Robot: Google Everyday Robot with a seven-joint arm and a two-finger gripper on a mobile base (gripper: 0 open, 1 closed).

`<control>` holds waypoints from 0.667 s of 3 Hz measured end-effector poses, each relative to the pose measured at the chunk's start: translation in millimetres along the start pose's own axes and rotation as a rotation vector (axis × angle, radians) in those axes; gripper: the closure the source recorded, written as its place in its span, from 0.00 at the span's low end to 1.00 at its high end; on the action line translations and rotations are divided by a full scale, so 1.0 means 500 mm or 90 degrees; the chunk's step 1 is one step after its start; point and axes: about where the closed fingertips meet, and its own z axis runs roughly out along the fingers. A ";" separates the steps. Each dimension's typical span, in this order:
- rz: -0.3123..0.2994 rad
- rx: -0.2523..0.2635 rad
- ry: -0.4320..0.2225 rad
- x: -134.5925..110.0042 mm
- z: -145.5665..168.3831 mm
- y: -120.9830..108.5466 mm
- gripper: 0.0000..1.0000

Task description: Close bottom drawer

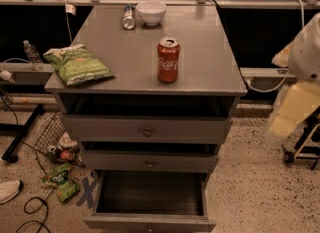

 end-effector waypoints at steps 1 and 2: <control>0.145 -0.020 -0.027 0.015 0.093 0.066 0.00; 0.206 -0.047 -0.008 0.044 0.161 0.107 0.00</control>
Offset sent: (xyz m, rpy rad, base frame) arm -0.0195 0.0116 -0.0510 0.1069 0.0471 -0.1959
